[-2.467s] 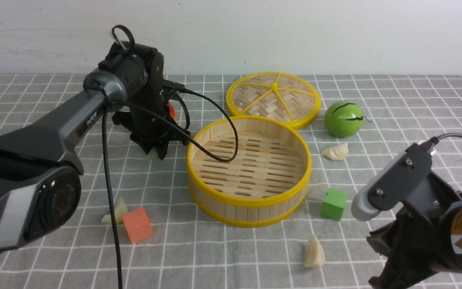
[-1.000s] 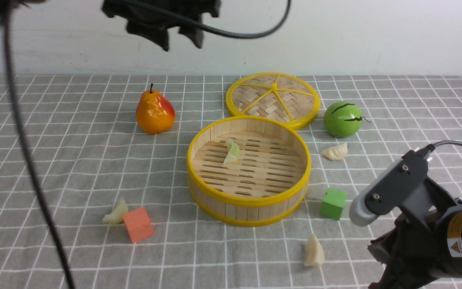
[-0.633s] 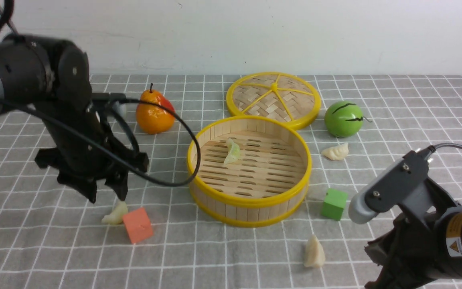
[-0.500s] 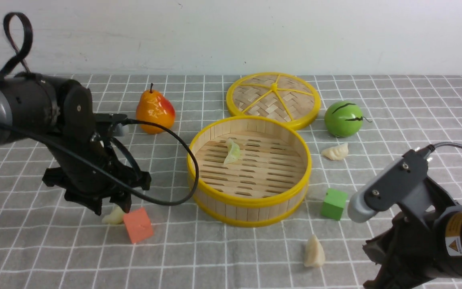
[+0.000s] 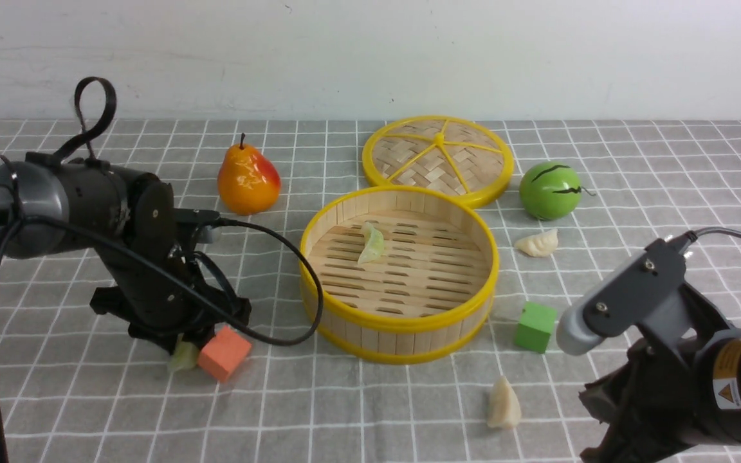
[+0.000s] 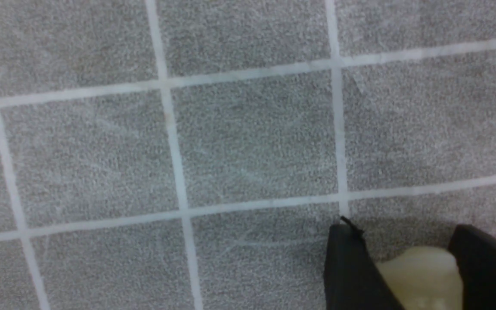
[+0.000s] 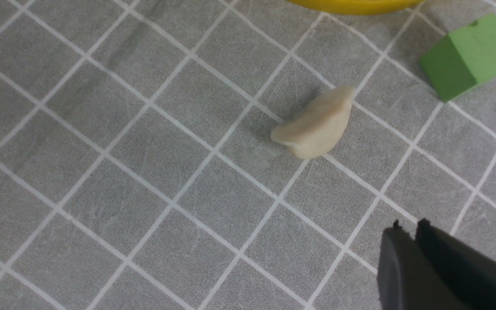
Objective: Put the dumplings into the steamer on the table with the grey tablecloth.
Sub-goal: 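Reach for and grasp a dumpling on the table with the left gripper, then place the dumpling into the bamboo steamer basket with the left gripper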
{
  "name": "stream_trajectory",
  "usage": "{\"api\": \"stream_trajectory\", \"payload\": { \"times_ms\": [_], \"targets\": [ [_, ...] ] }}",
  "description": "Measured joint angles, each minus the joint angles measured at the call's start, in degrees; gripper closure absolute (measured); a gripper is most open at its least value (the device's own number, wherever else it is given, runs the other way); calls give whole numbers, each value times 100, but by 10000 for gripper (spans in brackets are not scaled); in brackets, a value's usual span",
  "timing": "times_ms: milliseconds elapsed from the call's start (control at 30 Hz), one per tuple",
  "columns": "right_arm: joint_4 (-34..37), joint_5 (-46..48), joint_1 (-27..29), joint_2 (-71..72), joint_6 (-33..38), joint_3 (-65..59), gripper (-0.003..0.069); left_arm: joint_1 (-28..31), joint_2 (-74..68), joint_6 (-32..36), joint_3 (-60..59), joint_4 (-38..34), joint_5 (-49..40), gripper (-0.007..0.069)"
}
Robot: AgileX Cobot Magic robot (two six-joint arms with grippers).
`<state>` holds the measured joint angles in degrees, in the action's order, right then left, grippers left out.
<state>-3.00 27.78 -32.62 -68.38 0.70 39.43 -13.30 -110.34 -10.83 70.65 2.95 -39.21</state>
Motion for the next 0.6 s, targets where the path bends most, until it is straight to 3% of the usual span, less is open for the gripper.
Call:
{"api": "stream_trajectory", "payload": {
  "times_ms": [267,400,600],
  "targets": [
    [0,-7,0,0,-5,0,601,0,115,0,671,-213,-980,349],
    [0,-67,0,0,-5,0,601,-144,522,68,1332,-1015,-1047,349],
    [0,-200,0,0,-5,0,599,-1038,-3,652,2446,-1966,-894,349]
  ]
}}
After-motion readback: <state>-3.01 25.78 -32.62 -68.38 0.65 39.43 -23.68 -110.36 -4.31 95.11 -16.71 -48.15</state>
